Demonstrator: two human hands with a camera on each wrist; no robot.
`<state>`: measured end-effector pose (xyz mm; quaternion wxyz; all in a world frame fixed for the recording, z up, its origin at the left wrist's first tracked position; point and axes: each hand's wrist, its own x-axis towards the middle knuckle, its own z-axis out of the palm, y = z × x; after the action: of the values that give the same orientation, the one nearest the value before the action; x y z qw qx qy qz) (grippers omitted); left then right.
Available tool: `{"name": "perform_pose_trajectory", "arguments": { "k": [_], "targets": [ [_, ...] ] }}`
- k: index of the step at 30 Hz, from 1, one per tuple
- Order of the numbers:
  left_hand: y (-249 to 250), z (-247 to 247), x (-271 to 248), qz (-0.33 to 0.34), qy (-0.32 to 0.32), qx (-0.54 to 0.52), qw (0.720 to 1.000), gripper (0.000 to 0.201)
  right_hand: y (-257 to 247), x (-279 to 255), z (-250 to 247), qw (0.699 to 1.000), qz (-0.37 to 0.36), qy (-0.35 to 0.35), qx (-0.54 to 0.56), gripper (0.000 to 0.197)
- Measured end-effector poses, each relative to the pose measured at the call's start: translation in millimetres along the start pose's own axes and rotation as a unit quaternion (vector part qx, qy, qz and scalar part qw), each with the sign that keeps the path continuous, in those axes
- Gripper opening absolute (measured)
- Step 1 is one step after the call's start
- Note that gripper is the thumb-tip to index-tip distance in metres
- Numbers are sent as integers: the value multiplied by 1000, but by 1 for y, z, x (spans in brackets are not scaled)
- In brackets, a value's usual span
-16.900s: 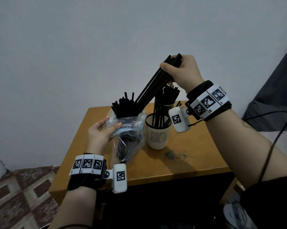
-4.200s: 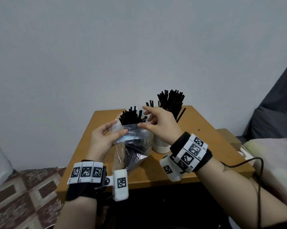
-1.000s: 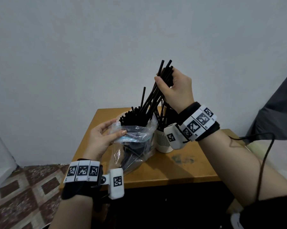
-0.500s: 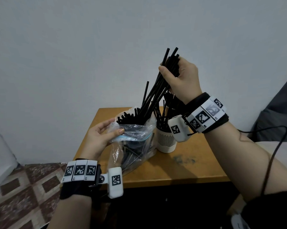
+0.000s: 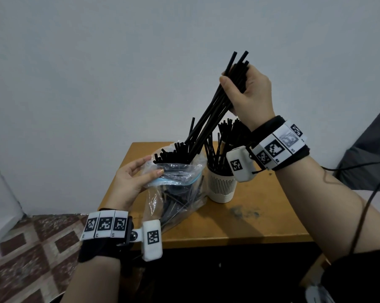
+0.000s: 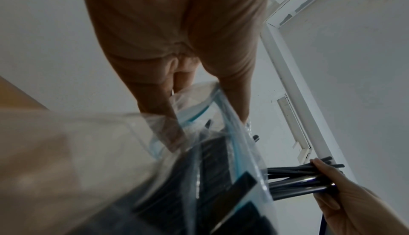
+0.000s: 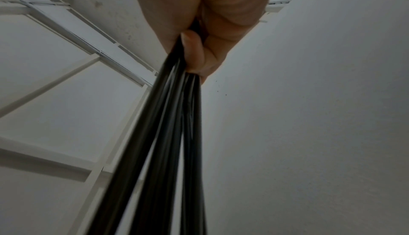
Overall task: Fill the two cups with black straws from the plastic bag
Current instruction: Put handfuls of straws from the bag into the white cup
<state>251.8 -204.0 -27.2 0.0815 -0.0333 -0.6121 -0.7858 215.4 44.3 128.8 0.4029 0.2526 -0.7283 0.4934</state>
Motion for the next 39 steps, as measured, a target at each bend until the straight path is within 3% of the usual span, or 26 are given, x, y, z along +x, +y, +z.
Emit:
{"name": "perform_pose_trajectory", "arguments": {
  "k": [10, 15, 33, 39],
  "targets": [
    [0, 2, 1, -4, 9, -7, 1000, 71, 1, 11, -18, 1000, -8, 29, 7, 13],
    [3, 2, -1, -6, 6, -10, 1000, 57, 5, 15, -27, 999, -8, 39, 1, 13],
    [8, 0, -3, 6, 55, -23, 998, 45, 24, 16, -56, 997, 23, 43, -55, 7],
    [10, 1, -5, 7, 63, -22, 998, 38, 21, 17, -62, 992, -13, 76, -100, 7]
  ]
}}
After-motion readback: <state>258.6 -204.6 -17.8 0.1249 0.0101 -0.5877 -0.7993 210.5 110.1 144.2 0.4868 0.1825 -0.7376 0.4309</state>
